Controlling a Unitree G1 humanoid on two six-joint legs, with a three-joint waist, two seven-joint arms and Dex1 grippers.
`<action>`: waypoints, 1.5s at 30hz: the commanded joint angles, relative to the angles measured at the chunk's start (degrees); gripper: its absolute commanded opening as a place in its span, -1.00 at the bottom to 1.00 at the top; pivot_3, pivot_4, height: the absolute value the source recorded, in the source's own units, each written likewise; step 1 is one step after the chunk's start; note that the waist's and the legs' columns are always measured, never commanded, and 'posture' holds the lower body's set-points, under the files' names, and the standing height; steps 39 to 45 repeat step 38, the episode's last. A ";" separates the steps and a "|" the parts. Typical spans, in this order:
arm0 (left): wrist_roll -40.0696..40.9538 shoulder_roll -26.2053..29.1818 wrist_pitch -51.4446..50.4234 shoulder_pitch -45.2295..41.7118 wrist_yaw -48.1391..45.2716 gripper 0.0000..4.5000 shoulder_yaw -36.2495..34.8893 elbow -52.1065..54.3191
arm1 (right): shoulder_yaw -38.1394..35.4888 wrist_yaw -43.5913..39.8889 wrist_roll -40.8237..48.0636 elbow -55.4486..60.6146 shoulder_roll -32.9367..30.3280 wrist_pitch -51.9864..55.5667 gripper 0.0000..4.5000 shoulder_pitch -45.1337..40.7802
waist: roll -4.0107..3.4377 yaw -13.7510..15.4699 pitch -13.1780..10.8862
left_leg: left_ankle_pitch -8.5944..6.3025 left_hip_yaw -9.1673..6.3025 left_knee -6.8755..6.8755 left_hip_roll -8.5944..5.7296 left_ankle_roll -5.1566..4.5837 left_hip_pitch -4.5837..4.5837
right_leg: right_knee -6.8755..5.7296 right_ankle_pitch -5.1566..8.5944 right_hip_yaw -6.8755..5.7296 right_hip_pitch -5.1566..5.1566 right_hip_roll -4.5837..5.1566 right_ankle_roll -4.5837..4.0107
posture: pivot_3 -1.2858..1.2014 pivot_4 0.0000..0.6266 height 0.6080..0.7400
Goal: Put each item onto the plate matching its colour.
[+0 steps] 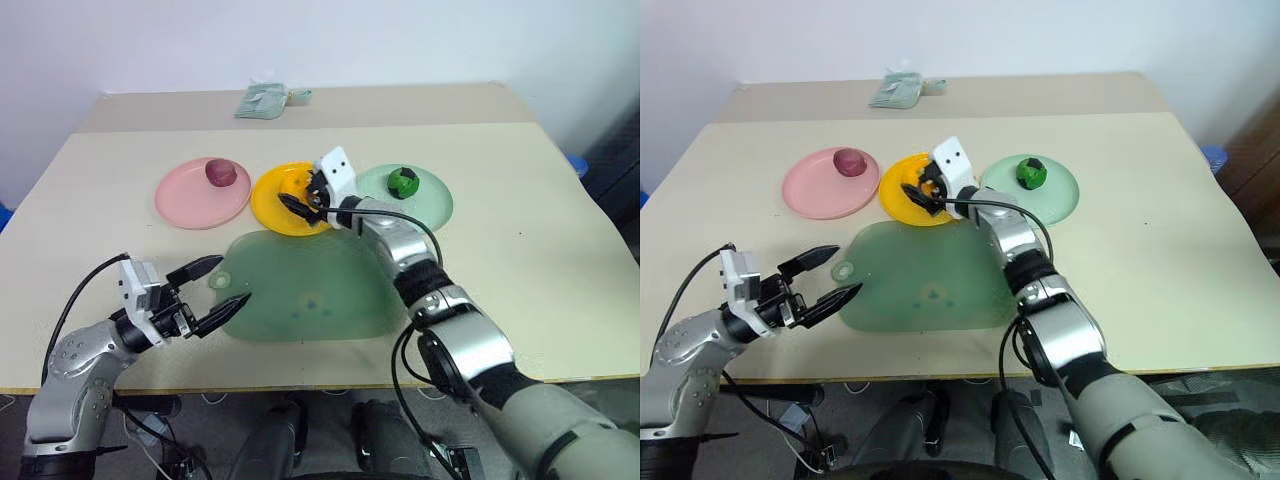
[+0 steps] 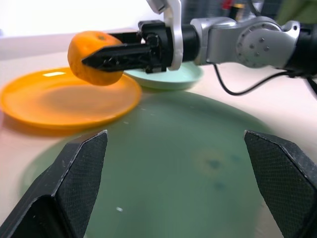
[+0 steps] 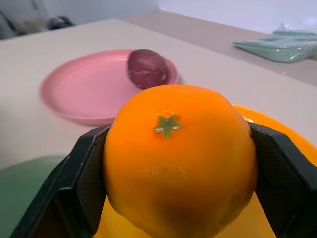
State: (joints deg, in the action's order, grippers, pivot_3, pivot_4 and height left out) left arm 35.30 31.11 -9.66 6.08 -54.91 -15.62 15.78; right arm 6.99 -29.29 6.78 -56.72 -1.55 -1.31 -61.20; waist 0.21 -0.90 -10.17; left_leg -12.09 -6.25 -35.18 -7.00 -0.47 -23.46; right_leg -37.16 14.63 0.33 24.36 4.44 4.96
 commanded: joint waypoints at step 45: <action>0.55 6.30 -5.87 -2.83 2.10 1.00 -3.52 -0.79 | -31.84 -5.36 21.97 92.97 -30.60 29.20 0.99 72.95 | 0.00 0.74 0.01 | -0.02 0.05 -0.06 0.22 0.00 -0.03 | 0.18 0.19 -0.01 -0.19 -0.01 -0.21 | 0.03 -0.52 1.00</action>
